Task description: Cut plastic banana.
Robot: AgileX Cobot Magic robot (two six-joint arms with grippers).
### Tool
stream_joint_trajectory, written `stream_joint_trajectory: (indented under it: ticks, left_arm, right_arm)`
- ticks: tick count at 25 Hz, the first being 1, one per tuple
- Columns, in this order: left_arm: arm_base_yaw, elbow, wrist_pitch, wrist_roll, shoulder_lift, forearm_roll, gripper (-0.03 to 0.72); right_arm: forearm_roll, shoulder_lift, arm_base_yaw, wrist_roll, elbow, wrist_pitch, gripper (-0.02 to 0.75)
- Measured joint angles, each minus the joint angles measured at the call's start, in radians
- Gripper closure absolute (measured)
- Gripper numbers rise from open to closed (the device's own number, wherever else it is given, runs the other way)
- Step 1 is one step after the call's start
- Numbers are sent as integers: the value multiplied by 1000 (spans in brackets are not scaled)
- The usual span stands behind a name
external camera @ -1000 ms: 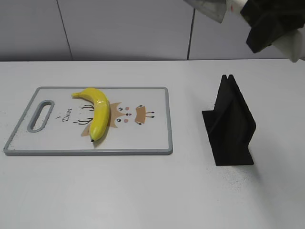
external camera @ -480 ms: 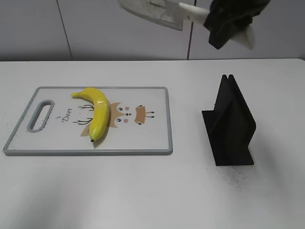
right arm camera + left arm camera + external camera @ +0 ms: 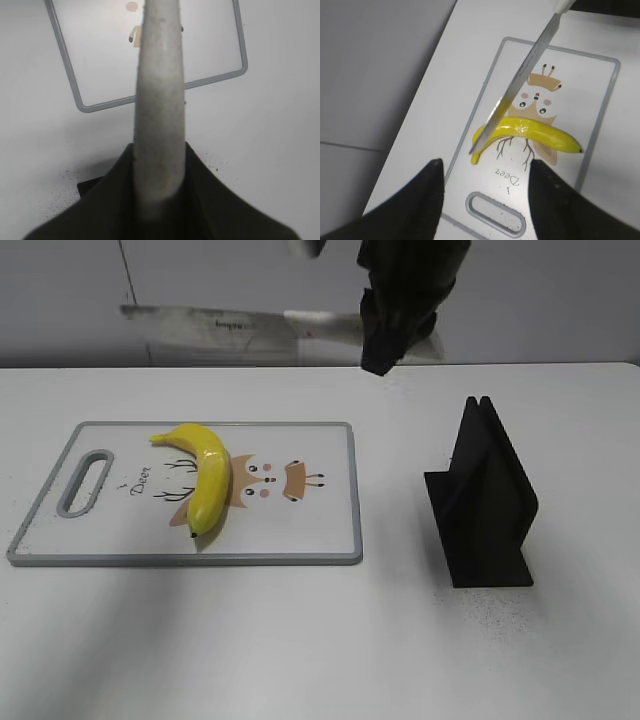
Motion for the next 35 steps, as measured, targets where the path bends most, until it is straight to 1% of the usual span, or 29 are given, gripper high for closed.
stream_joint_trajectory:
  ticks: [3, 7, 11, 16, 22, 32, 35]
  left_arm:
    - [0, -5, 2, 78, 51, -55, 161]
    - [-1, -7, 2, 123, 129, -90, 161]
    - [-1, -7, 1, 132, 191, -100, 161]
    - [-1, -7, 1, 147, 235, -102, 166]
    - [-1, -7, 0, 151, 296, -73, 181]
    - [-1, -7, -1, 158, 343, -62, 181]
    - [-1, -7, -1, 158, 355, -62, 198]
  right_arm:
    - [8, 34, 1, -90, -15, 0, 575]
    - [57, 85, 1, -170, -67, 0, 575]
    - [118, 140, 2, -204, -131, -1, 575]
    - [144, 188, 2, -210, -175, -2, 575]
    - [153, 196, -2, -211, -179, -2, 575]
    - [164, 196, -21, -213, -179, -2, 575]
    - [168, 196, -21, -213, -179, -2, 575]
